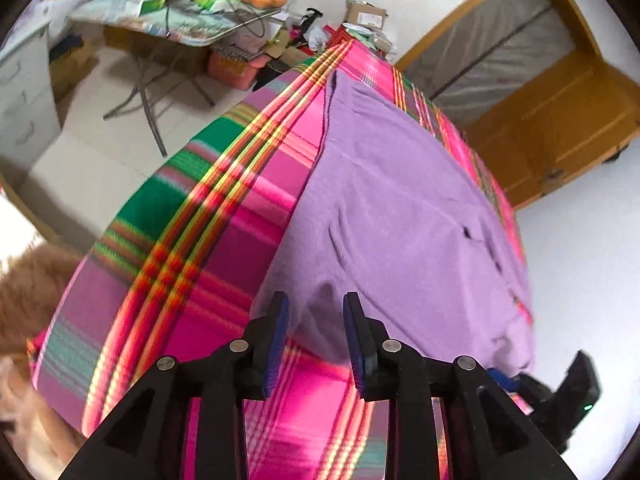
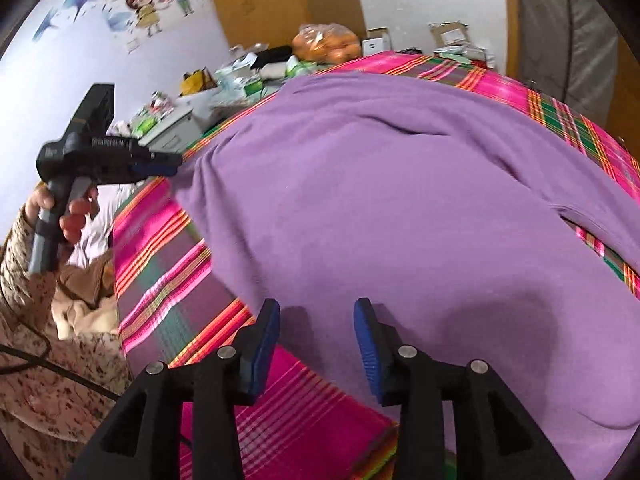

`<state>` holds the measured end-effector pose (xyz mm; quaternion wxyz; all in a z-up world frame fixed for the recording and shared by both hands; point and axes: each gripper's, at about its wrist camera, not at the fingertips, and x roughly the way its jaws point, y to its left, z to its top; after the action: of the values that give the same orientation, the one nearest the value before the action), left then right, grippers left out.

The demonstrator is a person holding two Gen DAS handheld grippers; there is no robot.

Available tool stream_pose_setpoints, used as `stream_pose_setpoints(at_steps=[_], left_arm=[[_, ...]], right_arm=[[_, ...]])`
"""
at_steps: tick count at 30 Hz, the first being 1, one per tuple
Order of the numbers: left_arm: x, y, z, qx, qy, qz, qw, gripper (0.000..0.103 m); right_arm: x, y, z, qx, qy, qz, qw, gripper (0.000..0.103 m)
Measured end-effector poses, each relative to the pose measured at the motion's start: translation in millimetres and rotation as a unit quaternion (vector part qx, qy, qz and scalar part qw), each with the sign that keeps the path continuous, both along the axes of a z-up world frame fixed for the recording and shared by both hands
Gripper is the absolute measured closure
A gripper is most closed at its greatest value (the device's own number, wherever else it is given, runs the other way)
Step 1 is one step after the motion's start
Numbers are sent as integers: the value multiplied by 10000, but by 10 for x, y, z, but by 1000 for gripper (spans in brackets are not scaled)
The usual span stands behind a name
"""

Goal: Fold clothes

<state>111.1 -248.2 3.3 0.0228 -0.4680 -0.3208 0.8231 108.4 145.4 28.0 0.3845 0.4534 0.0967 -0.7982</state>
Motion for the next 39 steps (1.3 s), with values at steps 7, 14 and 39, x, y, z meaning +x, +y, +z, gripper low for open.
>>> stream_pose_setpoints(at_steps=[7,14,39], left_arm=[[111,-35,-226,1050,-195,207,9941,71],[60,-55,-246,1303,-184,582,9896,69],[155,-324,-263,1060,-15,1209,9870,96]], right_arm=[[97,-60,-47,105,41,194,9997,61],[170,-131,-74,371,286,279,9985,60],[400,-397,104,441,608,680,9948,100]])
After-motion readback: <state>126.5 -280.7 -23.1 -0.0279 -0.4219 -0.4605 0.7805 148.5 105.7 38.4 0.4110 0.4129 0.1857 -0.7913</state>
